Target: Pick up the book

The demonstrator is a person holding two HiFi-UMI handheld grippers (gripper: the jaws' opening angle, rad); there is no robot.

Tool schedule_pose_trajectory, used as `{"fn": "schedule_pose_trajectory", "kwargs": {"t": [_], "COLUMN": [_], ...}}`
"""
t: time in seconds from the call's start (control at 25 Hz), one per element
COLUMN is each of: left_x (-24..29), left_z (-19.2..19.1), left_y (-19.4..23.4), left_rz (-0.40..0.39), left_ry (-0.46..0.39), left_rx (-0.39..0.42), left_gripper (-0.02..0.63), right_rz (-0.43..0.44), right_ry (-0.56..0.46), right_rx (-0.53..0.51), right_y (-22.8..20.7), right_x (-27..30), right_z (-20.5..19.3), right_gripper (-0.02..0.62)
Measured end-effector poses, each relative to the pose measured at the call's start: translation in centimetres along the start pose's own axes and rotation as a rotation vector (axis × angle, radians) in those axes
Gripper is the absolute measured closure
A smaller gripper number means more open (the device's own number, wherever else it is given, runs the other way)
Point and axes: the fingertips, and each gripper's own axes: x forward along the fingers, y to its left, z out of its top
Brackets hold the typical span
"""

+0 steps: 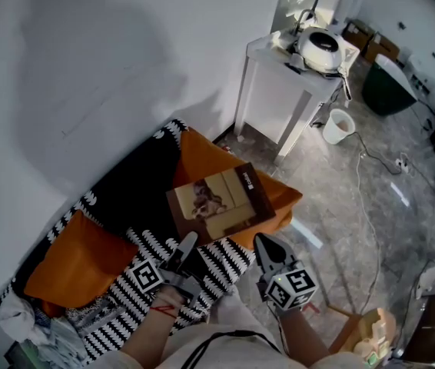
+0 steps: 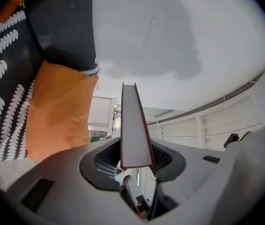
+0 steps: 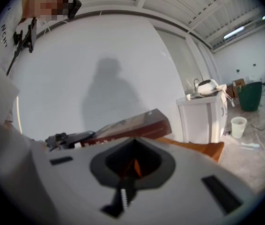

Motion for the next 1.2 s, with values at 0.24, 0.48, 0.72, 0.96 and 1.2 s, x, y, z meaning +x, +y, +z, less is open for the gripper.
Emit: {"fn": "schedule_pose_trajectory", "kwargs": {"t": [0.24,0.48,0.72,0.96,1.2], "left_x": [0.06,-0.1,-0.09,-0.16,-0.27], "left_z": [-0.07,-0.05,-0.13,-0.08,-0.11], "left_y": [0.2,0.39,0.49,0.37,0.39], "left_rz": [-0.003,-0.002,-0.003,-0.003,-0.003], "left_ry": [0.003,-0.007,-0.006,-0.011,-0.017], "left_rx": [-0.006,-0.016,-0.017,-0.022,-0.026], "left_gripper": [0.439,0.439,0.439,0.439,0.439], "right_rz": [-0.004,-0.007,-0.007,-0.007,-0.009], "right_ry": [0.005,0.005,0.005,0.01,0.013], "right_rx": [0.005,0.002,0.001,-0.004,0.007], "right_y": [-0.06,-0.19,-0.22,-0.01,-0.22], "right_x": [-0.07,-0.12,-0.11,-0.13,-0.23], "right_z": [-0.39,-0.49,-0.63,-0.44,-0.66], "right_gripper": [0.583,0.583,0.583,0.583,0.583]}}
